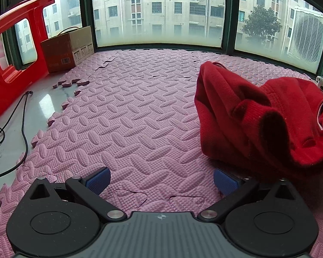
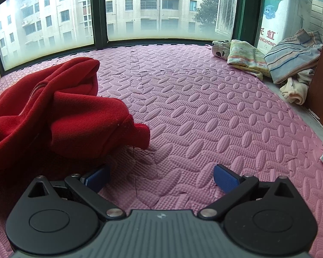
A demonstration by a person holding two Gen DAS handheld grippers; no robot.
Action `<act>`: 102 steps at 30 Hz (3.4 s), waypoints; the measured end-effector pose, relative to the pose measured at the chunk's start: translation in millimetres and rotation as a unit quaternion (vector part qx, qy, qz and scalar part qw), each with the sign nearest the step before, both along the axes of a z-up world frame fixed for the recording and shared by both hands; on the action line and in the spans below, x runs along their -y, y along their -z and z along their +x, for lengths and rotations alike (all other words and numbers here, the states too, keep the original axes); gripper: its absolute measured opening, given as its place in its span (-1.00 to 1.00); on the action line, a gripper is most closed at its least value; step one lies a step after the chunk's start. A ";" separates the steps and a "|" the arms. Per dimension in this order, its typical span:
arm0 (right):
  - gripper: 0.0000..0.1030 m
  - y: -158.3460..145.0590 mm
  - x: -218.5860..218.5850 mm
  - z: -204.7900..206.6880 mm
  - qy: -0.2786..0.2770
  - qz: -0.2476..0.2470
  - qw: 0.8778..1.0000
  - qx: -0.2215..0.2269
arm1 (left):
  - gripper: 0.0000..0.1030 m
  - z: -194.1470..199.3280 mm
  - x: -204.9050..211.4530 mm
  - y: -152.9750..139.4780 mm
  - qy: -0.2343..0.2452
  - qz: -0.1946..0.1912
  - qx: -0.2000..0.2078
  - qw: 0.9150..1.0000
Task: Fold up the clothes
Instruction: 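Move both grippers toward the crumpled red hoodie on the mat, then close both grippers on the red hoodie's edge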
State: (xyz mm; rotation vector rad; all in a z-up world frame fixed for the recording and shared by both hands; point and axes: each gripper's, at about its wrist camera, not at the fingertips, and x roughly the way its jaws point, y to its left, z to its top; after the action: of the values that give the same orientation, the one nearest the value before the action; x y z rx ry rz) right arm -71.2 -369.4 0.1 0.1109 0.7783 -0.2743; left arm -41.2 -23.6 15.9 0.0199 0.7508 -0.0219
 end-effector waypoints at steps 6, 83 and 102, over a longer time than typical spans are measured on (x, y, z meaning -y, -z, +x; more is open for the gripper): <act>1.00 -2.0 -3.8 -10.9 -0.007 0.010 1.000 -0.002 | 1.00 -13.5 10.1 -9.6 0.012 -0.009 0.002 1.000; 0.47 -77.9 -34.2 5.9 -0.136 0.079 0.984 0.083 | 1.00 13.4 25.6 -73.2 0.038 -0.045 0.025 0.998; -0.61 -66.1 -40.9 51.1 -0.165 0.128 0.975 0.071 | -0.34 38.9 29.9 -54.4 0.111 -0.103 -0.040 0.988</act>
State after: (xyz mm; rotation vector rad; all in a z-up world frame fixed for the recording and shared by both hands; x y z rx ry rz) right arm -20.1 -328.5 66.2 0.2392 0.6747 0.1506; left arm -2.3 -53.5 70.3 -0.0957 0.8211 -0.3134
